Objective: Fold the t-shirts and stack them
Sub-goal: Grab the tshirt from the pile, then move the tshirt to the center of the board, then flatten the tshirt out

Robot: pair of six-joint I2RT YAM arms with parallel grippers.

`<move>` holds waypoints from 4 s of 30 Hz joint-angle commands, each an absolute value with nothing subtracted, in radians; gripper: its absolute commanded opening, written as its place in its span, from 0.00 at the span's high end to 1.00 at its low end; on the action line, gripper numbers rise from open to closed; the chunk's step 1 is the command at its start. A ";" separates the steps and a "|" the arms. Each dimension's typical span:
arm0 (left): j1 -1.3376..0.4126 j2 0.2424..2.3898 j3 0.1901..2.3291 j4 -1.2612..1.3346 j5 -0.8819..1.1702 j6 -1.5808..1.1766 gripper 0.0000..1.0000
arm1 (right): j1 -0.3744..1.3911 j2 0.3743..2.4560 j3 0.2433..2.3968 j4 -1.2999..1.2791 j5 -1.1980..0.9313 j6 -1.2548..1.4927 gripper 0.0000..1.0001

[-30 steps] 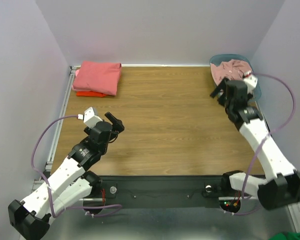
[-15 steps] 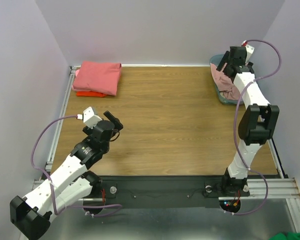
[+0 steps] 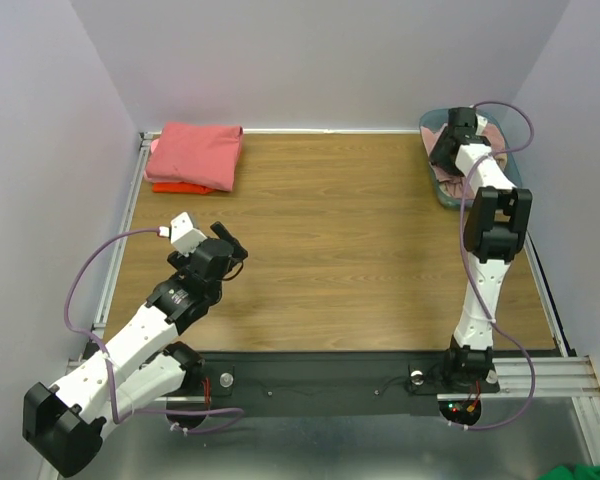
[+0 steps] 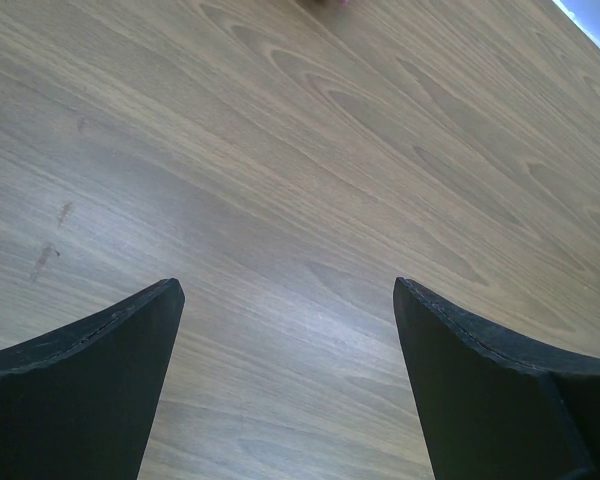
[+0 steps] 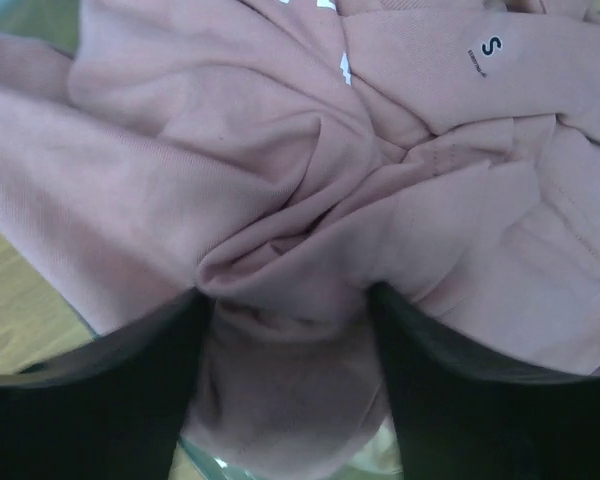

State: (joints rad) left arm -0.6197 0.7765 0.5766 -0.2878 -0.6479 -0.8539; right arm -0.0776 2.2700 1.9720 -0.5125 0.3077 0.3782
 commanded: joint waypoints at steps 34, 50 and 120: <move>-0.611 0.623 0.612 -0.313 -0.607 -0.900 0.02 | 0.197 1.741 2.425 -0.482 -0.448 0.423 0.99; -0.611 0.515 0.630 -0.455 -0.679 -0.994 0.02 | 0.666 1.682 2.224 -0.463 0.061 0.340 1.00; -0.502 1.164 0.601 -0.330 -0.348 -0.983 1.00 | 0.505 0.807 0.577 -0.779 0.342 1.051 0.00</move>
